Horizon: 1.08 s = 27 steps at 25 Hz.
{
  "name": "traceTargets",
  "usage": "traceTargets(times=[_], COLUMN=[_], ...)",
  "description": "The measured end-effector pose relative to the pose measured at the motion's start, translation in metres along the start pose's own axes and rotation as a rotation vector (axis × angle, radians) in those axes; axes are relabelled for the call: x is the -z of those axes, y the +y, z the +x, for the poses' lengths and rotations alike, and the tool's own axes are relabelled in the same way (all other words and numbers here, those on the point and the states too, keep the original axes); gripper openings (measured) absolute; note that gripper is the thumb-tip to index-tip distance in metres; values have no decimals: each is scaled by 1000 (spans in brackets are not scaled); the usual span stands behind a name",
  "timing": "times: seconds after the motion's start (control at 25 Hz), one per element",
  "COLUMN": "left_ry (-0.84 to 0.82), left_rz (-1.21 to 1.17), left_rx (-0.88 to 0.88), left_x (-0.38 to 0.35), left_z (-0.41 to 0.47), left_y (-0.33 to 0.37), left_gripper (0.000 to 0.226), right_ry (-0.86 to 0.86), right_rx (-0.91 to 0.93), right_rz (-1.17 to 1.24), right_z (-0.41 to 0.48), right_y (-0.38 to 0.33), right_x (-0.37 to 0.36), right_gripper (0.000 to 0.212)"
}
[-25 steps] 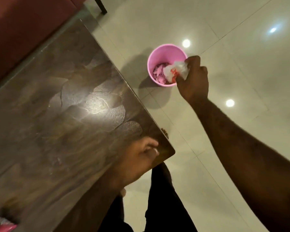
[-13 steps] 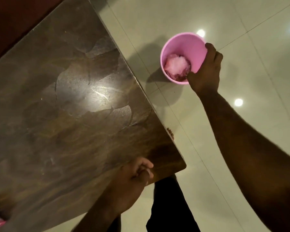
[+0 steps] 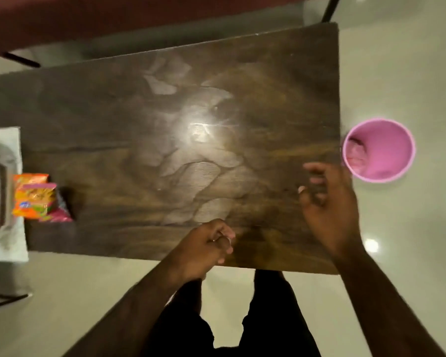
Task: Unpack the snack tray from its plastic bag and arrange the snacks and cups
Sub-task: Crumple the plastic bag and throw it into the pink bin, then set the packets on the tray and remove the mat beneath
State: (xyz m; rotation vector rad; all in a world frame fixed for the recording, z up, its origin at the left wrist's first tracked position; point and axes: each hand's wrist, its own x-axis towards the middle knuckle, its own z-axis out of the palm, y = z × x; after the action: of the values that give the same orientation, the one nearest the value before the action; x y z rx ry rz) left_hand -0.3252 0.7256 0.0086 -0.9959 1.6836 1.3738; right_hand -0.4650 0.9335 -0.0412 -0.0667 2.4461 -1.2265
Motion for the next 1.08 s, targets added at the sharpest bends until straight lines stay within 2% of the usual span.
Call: traceTargets(times=[0.2, 0.4, 0.72, 1.08], left_ry=[162, 240, 383, 419], left_rz=[-128, -283, -439, -506], left_rx=[-39, -57, -15, 7], left_x=[87, 178, 290, 365], left_z=[-45, -100, -152, -155], left_y=[-72, -179, -311, -344], left_gripper=[17, 15, 14, 14], right_ry=[-317, -513, -693, -828], right_rx=[208, 365, 416, 411], right_rz=[-198, -311, -352, -449], right_z=[-35, -92, -178, -183], right_y=[-97, -195, -289, -352], right_x=[-93, -200, -351, -458], right_gripper=[41, 36, 34, 35])
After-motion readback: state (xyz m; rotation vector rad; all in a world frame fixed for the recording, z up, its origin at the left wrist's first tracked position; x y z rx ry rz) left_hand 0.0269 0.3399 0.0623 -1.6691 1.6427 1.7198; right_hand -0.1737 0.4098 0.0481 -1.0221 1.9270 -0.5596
